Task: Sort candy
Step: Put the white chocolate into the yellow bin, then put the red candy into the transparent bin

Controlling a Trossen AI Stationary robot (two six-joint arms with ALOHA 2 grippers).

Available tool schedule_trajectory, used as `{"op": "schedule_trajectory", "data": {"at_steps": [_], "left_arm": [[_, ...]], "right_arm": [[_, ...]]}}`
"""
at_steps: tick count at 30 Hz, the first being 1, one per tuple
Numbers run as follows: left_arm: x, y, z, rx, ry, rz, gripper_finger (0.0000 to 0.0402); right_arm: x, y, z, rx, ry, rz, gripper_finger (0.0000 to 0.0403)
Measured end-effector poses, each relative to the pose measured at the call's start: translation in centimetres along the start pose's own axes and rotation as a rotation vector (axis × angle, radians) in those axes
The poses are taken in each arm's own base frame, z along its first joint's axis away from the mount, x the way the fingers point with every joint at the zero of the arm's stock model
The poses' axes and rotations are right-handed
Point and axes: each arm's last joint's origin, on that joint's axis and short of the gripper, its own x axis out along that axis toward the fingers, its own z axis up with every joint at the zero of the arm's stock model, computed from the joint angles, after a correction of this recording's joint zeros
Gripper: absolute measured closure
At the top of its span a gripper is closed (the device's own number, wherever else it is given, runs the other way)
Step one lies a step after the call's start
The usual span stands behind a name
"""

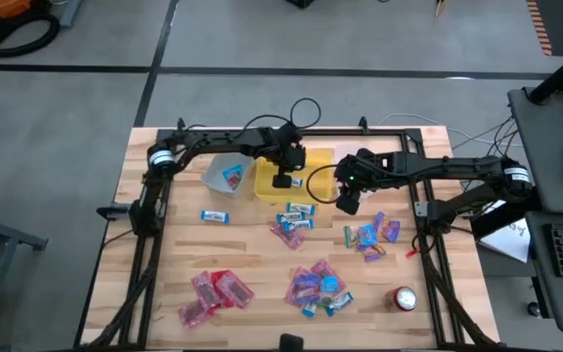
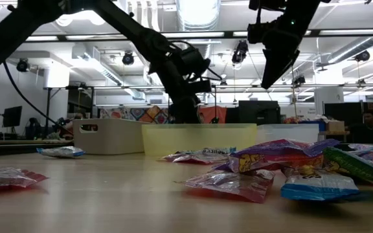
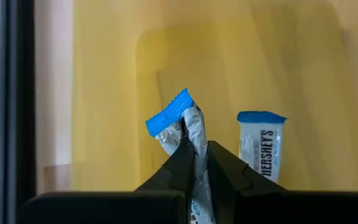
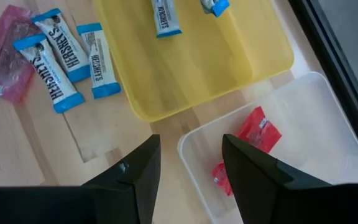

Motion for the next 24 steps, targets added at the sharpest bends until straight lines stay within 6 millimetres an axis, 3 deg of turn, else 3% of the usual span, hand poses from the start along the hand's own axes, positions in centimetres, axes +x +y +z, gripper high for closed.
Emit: {"op": "schedule_trajectory", "data": {"at_steps": [11,24], "left_arm": [[0.46,0.24,-0.37,-0.041,0.011,-0.002,0.0377],[0.37,-0.21,-1.06,-0.089,0.09,-0.041,0.0248]], "right_arm": [[-0.17,0.02,0.36,0.013,-0.047,0.008,0.0238],[-0.21,0.09,0.79,0.029,-0.091,0.016,0.0238]]}}
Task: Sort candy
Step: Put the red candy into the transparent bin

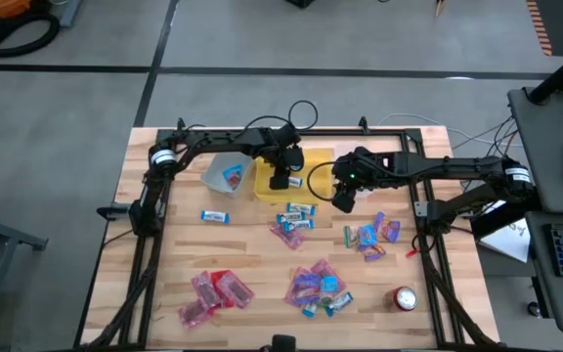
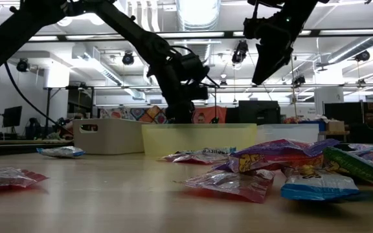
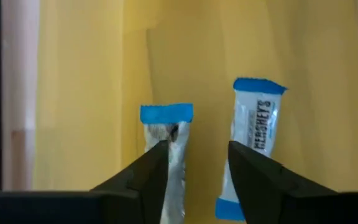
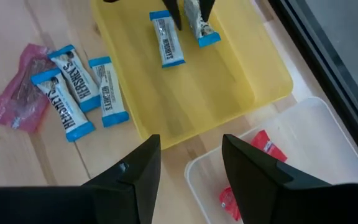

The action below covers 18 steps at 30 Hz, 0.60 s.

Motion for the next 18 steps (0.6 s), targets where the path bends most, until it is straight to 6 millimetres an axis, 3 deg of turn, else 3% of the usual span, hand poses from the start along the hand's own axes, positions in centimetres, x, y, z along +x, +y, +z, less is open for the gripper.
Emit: {"op": "schedule_trajectory", "data": {"at_steps": [10,18], "left_arm": [[-2.2,-0.3,0.7,-0.156,-0.001,-0.03,0.0233],[-6.1,-2.1,1.2,-0.204,-0.129,-0.157,0.0233]], "right_arm": [[0.0,0.0,0.0,0.122,-0.001,0.0,0.0238],[-0.3,1.3,-0.1,0.157,-0.015,0.034,0.0239]]}}
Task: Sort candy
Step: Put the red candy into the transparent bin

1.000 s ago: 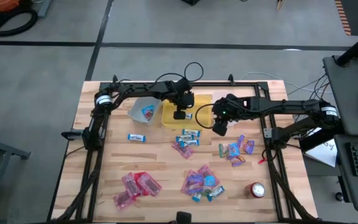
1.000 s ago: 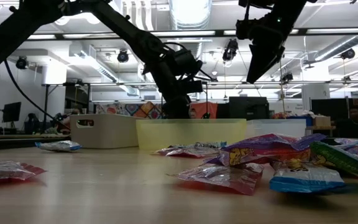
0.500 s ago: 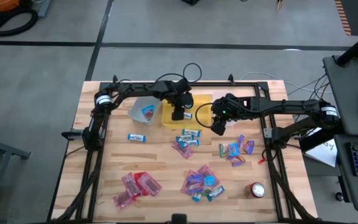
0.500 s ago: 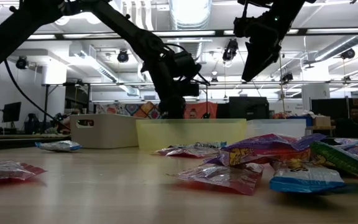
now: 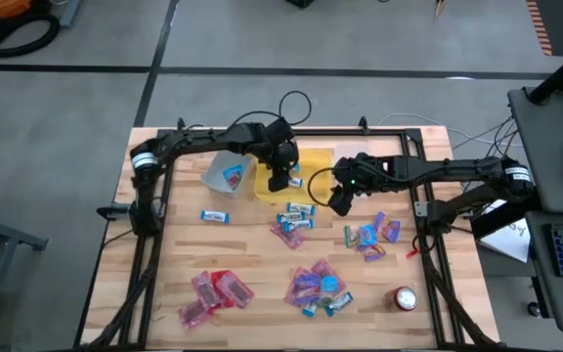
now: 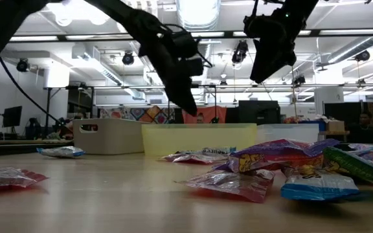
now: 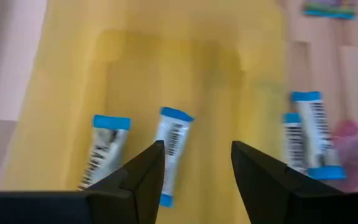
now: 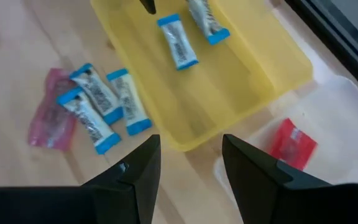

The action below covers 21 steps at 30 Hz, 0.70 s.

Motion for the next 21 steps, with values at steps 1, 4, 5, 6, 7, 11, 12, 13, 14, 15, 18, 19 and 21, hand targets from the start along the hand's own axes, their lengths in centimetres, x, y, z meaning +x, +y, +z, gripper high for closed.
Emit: {"op": "schedule_trajectory", "data": {"at_steps": [1,4,5,6,7,11,12,13,14,15,18,19,21], "left_arm": [[-0.5,-0.6,-0.1,0.004,-0.012,-0.003,0.0233],[-1.8,-2.4,-0.8,0.02,-0.062,-0.011,0.0233],[-2.3,-3.1,-1.1,0.02,-0.077,-0.013,0.0233],[-2.8,-3.6,-1.6,0.016,-0.092,-0.015,0.0233],[-3.3,-4.2,-2.0,0.008,-0.106,-0.016,0.0233],[-5.4,-6.6,-4.0,-0.063,-0.168,0.061,0.0233],[-5.7,-7.2,-4.5,-0.087,-0.179,0.092,0.0233],[-6.0,-7.9,-5.2,-0.112,-0.179,0.117,0.0233],[-6.3,-8.6,-5.9,-0.136,-0.174,0.14,0.0233],[-6.5,-9.3,-6.6,-0.161,-0.169,0.155,0.0233],[-7.1,-11.4,-8.2,-0.229,-0.173,0.155,0.0233],[-7.3,-12.1,-8.8,-0.248,-0.169,0.139,0.0233],[-7.4,-13.3,-9.9,-0.271,-0.143,0.11,0.0233]], "right_arm": [[0.0,0.4,-0.1,-0.007,-0.008,0.011,0.0238],[-0.1,1.3,-0.5,-0.034,-0.015,0.039,0.0238],[-0.2,1.6,-0.6,-0.043,-0.019,0.048,0.0238],[-0.2,2.0,-0.7,-0.052,-0.024,0.058,0.0239],[-0.2,2.2,-0.8,-0.059,-0.03,0.068,0.0238],[-0.3,3.2,-1.1,-0.078,-0.065,0.106,0.0238],[-0.2,3.4,-1.1,-0.082,-0.075,0.115,0.0239],[-0.2,3.6,-1.2,-0.089,-0.084,0.121,0.0239],[-0.2,3.8,-1.3,-0.098,-0.095,0.129,0.0239],[-0.1,4.0,-1.3,-0.105,-0.107,0.138,0.0239],[-0.1,4.5,-1.4,-0.123,-0.13,0.158,0.0239],[-0.2,4.6,-1.5,-0.128,-0.133,0.164,0.0239],[-0.3,4.9,-1.6,-0.136,-0.139,0.173,0.0239]]}}
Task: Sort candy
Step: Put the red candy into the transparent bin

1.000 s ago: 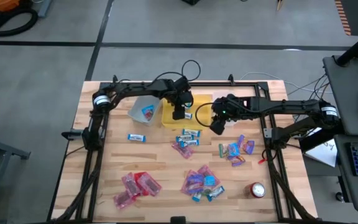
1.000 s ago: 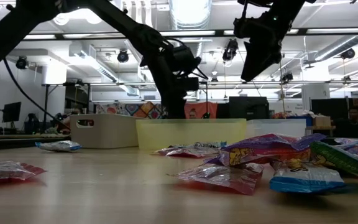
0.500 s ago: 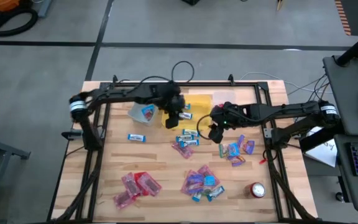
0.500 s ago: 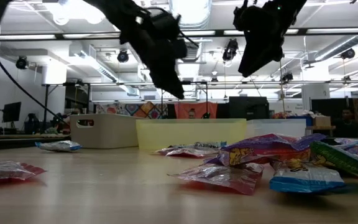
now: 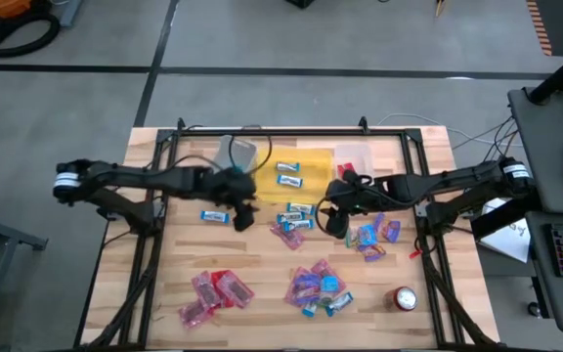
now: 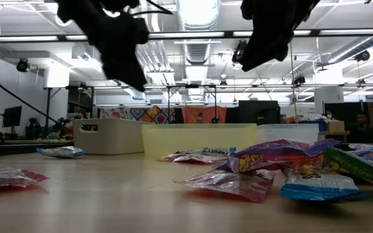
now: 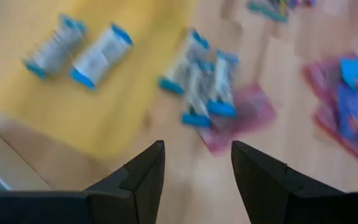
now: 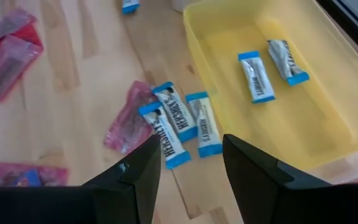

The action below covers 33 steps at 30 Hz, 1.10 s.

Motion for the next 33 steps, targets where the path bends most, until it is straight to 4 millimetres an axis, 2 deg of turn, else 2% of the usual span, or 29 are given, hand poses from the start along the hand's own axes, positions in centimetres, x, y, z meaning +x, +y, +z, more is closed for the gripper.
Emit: {"op": "schedule_trajectory", "data": {"at_steps": [8,12,17,23,27,33], "left_arm": [[-0.7,-2.6,-4.2,-0.067,0.152,-0.041,0.0233],[-0.6,-3.7,-5.5,-0.1,0.236,-0.029,0.0233],[-0.3,-5.3,-6.7,-0.054,0.258,-0.065,0.0233],[0.4,-6.9,-8.4,0.012,0.261,-0.119,0.0233],[1.0,-7.5,-8.8,0.024,0.274,-0.124,0.0233],[3.5,-8.9,-8.1,0.155,0.139,-0.197,0.0233]], "right_arm": [[-0.2,1.1,0.4,-0.053,-0.067,0.044,0.0239],[-0.4,1.7,0.5,-0.068,-0.096,0.07,0.0239],[-0.1,2.0,0.2,-0.021,-0.079,0.086,0.0239],[0.9,2.4,-0.4,-0.03,0.021,0.185,0.0239],[1.2,2.6,-0.5,-0.03,0.046,0.225,0.0239],[2.4,2.6,-1.3,0.01,0.131,0.195,0.0239]]}}
